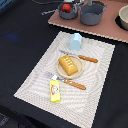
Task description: Interact with the objects in diverse but meaningful ways.
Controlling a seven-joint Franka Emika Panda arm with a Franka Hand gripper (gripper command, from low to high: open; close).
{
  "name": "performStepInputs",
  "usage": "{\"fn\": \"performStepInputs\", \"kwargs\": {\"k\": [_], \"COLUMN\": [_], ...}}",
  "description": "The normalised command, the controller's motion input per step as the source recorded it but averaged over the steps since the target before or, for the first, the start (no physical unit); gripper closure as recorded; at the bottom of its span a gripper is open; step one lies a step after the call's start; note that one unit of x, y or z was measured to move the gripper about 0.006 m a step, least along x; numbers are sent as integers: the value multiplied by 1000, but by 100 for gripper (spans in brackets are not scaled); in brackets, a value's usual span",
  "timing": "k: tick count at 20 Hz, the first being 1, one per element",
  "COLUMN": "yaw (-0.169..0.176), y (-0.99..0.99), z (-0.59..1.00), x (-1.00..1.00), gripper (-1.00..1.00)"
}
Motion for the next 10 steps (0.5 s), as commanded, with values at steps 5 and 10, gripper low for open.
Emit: {"fn": "performStepInputs", "kwargs": {"k": [5,10], "yaw": [0,0], "y": [199,189], "z": [-228,-288], "x": [239,193], "gripper": [-100,-100]}}
